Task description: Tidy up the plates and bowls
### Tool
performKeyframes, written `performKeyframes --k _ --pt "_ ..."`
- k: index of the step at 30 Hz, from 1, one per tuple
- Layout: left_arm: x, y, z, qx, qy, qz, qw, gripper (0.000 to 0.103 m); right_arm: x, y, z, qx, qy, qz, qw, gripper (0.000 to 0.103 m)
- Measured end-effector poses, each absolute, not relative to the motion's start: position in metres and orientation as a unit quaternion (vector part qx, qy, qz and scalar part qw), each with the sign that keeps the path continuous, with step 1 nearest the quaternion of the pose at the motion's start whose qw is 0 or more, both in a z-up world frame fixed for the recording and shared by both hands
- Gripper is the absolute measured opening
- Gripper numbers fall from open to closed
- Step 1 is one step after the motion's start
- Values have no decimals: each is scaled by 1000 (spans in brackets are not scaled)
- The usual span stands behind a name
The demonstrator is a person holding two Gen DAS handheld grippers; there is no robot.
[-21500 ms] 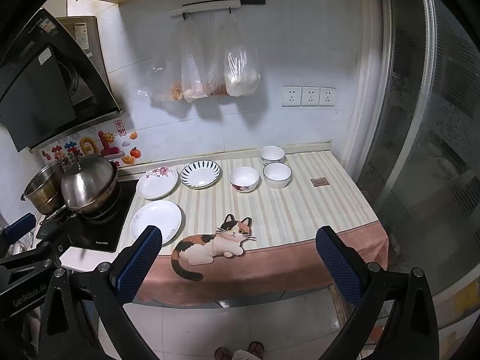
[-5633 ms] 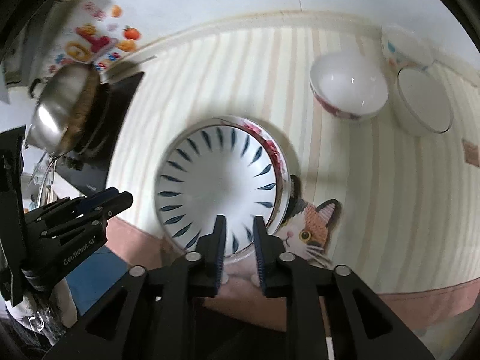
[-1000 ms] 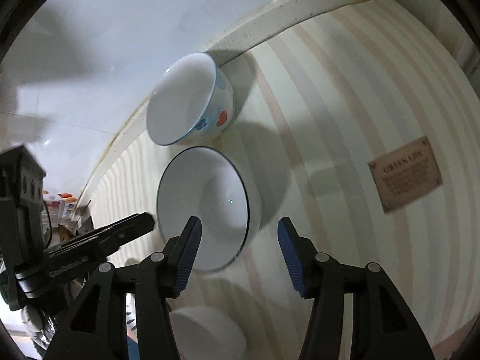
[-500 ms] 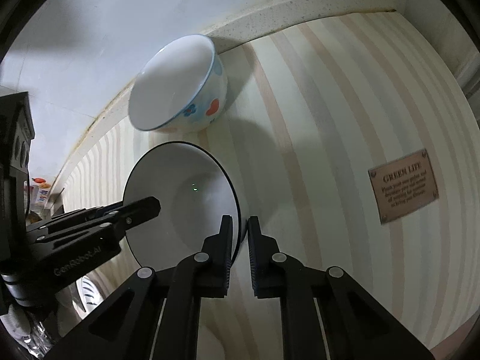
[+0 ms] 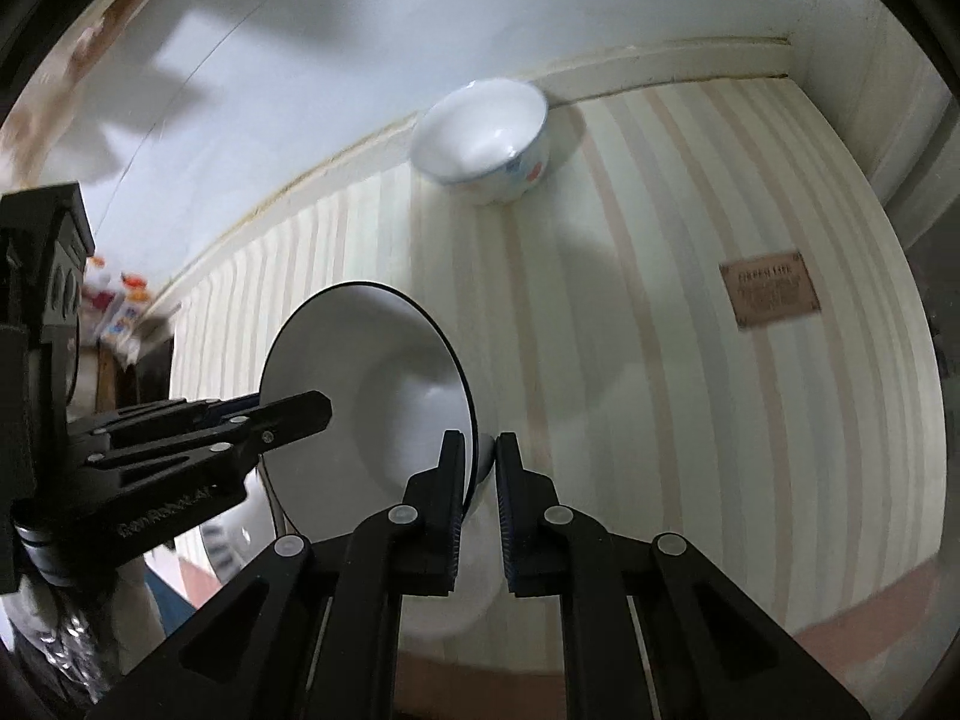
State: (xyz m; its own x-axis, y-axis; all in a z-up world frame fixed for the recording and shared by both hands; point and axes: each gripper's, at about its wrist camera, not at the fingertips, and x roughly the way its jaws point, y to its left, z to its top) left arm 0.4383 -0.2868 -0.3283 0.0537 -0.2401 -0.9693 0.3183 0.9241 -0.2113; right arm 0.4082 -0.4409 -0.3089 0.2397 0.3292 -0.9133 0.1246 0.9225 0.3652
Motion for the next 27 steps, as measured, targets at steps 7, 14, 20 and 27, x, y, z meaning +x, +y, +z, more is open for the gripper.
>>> performKeyframes --k 7,14,20,27 --pt "408 -276 -359 39 692 -174 700 17 366 -426 -330 183 640 74 743 12" --pt "399 -275 -378 51 707 -165 686 17 356 -421 -346 189 651 78 731 12" --pt "400 -277 -383 59 710 -157 684 17 362 -420 -352 188 659 81 724 12" --pt "402 -277 -386 62 712 -151 683 17 368 -421 -355 186 665 87 718 12"
